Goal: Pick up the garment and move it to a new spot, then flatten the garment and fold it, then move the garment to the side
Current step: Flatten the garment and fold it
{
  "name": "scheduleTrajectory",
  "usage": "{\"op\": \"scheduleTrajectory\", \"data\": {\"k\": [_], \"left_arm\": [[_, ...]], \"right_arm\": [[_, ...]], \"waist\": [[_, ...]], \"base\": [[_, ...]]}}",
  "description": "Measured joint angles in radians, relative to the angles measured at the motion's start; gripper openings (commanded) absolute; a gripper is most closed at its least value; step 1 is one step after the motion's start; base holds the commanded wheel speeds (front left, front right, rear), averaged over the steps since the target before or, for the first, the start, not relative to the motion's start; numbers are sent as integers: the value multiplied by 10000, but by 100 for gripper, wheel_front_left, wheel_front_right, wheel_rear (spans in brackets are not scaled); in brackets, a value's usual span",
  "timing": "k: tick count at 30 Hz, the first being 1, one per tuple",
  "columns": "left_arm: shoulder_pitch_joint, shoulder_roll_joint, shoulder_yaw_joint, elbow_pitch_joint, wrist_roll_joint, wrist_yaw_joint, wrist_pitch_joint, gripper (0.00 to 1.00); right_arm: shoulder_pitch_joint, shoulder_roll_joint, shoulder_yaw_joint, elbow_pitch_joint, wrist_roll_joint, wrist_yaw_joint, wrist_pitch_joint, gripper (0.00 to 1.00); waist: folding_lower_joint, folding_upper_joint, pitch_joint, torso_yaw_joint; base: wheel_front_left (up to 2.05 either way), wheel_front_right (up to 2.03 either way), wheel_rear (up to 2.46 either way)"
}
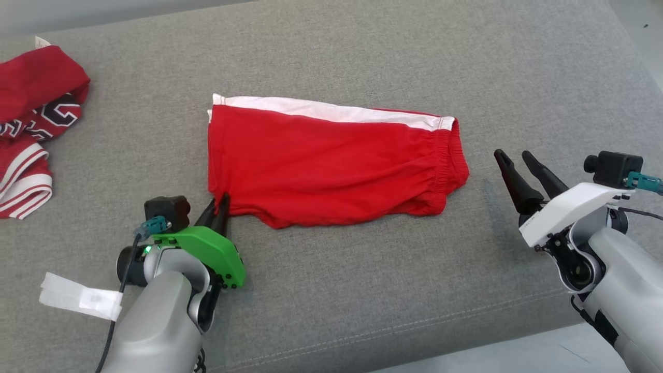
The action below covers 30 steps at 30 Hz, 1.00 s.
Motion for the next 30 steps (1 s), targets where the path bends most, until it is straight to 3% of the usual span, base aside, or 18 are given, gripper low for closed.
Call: {"op": "scheduleTrajectory", "data": {"k": [8,11,23,24,25,26,27,30], "left_arm": [[836,19,-569,-1254,-673,334,-77,0],[1303,25,-746,-1774,-915,681,-79,0],[2177,79,-1202,-2558,-1091,1392,-88,0],[2232,81,-1227,-2621,-1091,1459,-88,7],[2276,82,-1254,-2671,-1091,1482,-88,46],[2317,86,-1277,-2721,-1087,1496,-88,93],[2358,88,-1283,-2784,-1085,1507,-88,100],[2397,88,-1212,-2980,-976,1588,-88,100]], "right_arm": [[159,-56,33,-10,19,0,0,100],[169,-54,140,-46,19,0,4,100],[194,-50,345,-6,12,0,113,100],[194,-50,374,19,4,0,186,100],[195,-48,405,44,2,0,230,100],[199,-44,424,63,2,0,291,100],[199,-48,443,82,2,0,355,100],[199,-63,493,199,4,0,514,100]], "waist": [[0,0,-348,486],[0,0,-492,643],[0,0,-675,647],[0,0,-694,627],[0,0,-716,609],[0,0,-741,595],[0,0,-758,585],[0,0,-808,614]], "base": [[0,0,0],[0,0,0],[0,0,0],[0,0,0],[0,0,0],[0,0,0],[0,0,0],[0,0,0]]}}
